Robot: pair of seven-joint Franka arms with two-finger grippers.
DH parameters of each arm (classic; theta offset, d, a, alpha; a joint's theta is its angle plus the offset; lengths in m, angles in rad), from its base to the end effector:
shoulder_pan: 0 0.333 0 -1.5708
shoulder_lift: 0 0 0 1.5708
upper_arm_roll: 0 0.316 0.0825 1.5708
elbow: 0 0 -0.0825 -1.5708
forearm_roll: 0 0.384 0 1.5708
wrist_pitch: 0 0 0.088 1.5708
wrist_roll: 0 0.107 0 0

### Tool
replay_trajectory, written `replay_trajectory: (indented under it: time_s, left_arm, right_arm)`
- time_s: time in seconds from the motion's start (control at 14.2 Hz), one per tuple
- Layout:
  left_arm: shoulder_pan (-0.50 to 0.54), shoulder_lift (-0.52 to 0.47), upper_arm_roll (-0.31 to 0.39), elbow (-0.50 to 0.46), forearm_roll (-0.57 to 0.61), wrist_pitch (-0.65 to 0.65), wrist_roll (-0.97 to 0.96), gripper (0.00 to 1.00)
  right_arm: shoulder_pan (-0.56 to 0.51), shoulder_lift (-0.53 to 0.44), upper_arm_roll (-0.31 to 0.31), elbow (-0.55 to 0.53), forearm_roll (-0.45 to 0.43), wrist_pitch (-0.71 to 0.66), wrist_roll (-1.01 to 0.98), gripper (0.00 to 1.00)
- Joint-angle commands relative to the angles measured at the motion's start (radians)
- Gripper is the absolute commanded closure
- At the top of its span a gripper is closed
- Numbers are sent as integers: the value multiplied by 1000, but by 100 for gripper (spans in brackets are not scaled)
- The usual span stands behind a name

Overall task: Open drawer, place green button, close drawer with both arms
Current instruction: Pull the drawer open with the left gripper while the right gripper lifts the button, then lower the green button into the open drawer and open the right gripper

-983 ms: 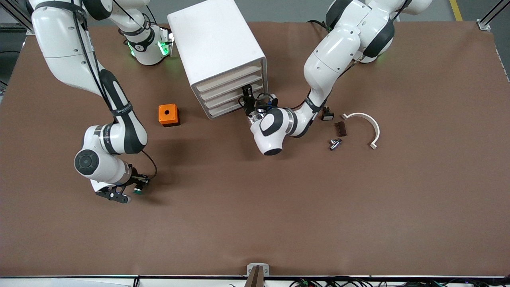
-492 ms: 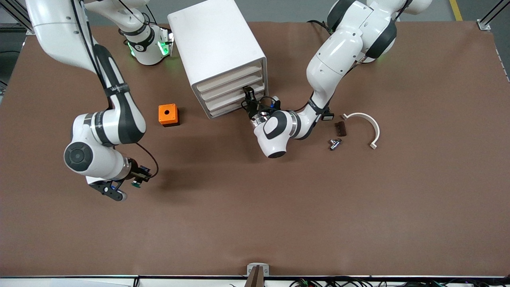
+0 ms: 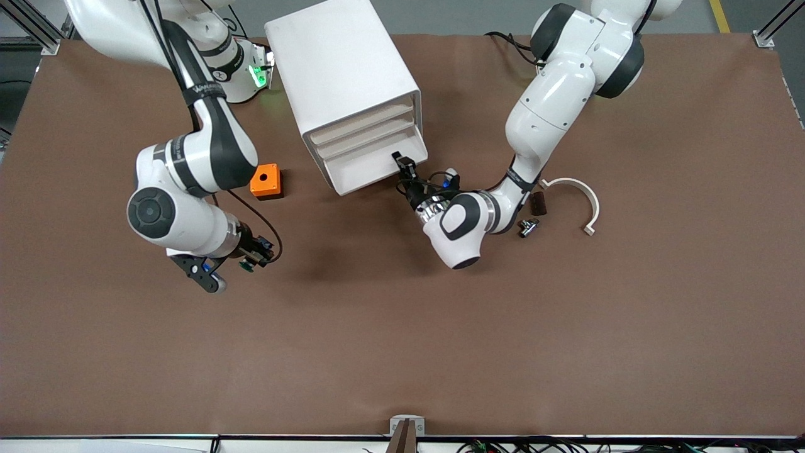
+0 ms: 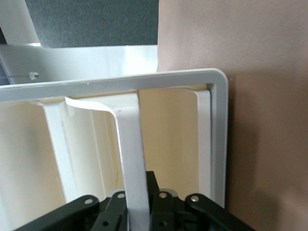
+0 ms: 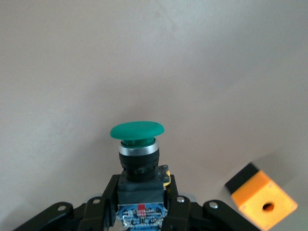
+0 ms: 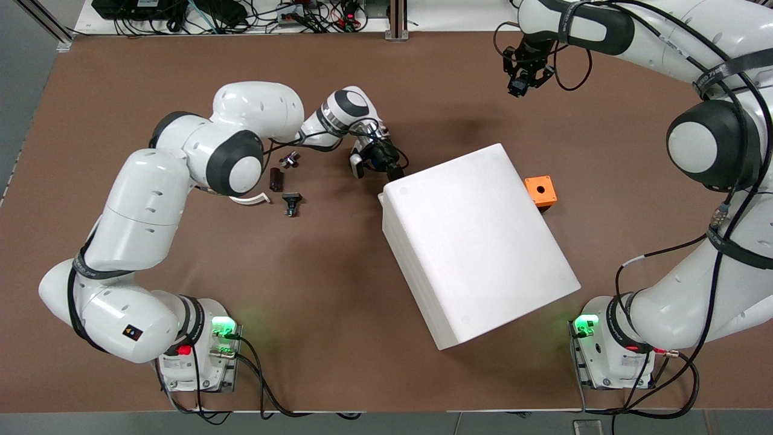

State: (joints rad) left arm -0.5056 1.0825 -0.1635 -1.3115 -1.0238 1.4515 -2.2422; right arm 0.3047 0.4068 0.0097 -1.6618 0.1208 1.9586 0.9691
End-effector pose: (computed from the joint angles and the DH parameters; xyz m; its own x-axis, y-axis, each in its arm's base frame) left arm 0.4666 -0.4675 0.1073 -0.4787 0.8766 -0.0483 0.1474 0.0261 -0.9887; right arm 0.6193 0.2090 0.3641 0.7496 -0.6437 -0.1540 -0.6476 -0.7614 0.0305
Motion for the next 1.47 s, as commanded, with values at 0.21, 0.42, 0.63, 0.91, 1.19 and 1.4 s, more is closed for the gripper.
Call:
replay_trajectory:
  time_s: [0.21,0.42,0.63,0.91,1.19,1.4]
  left_arm:
    - [91,5,2,9,-32,-10,-17,90]
    - [136,5,4,9,-33,-2,-17,88]
    - [162,7,4,11,-33,20,-17,87]
    - [170,7,4,12,-33,26,-10,84]
    - [188,-9,1,24,-36,26,122,2]
    - [190,-12,-2,90,-35,26,223,0]
  right_arm:
    - [163,-85,-2,-97,22,38,285,100]
    - [244,-97,-4,-134,23,71,417,100]
    - [321,-129,-2,-208,26,144,548,100]
    - [439,-131,-4,-230,26,178,715,100]
    - [526,-115,-5,-231,25,258,838,100]
    - [571,-76,-5,-231,23,311,901,100]
